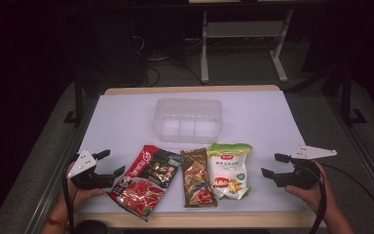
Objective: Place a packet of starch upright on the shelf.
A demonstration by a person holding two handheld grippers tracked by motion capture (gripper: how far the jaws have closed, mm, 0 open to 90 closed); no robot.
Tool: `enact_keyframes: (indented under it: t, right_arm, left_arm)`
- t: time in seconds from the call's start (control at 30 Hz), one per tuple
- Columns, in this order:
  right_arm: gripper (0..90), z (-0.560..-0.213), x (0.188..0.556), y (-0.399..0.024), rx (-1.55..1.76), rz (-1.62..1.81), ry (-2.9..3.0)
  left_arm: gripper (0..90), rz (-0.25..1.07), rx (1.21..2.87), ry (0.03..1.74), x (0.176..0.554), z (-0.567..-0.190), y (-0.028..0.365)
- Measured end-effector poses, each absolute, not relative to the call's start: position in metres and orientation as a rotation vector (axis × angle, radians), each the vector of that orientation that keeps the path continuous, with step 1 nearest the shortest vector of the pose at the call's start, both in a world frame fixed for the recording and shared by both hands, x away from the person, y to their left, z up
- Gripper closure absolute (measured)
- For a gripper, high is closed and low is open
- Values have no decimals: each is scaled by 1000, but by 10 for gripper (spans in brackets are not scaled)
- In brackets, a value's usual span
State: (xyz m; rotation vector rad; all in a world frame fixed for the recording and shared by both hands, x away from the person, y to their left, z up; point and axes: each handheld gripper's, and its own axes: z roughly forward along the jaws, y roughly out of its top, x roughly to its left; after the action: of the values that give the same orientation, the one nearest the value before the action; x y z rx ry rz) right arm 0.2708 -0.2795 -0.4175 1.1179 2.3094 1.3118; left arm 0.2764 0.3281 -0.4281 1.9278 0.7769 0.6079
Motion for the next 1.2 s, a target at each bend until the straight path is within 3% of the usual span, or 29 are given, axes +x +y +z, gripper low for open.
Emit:
enact_keyframes:
  t: [1.2]
  right_arm:
    - [132, -447, 323, -206, 1261, 1437, 2702]
  left_arm:
    - [203, 639, 2035, 786, 251, -438, 327]
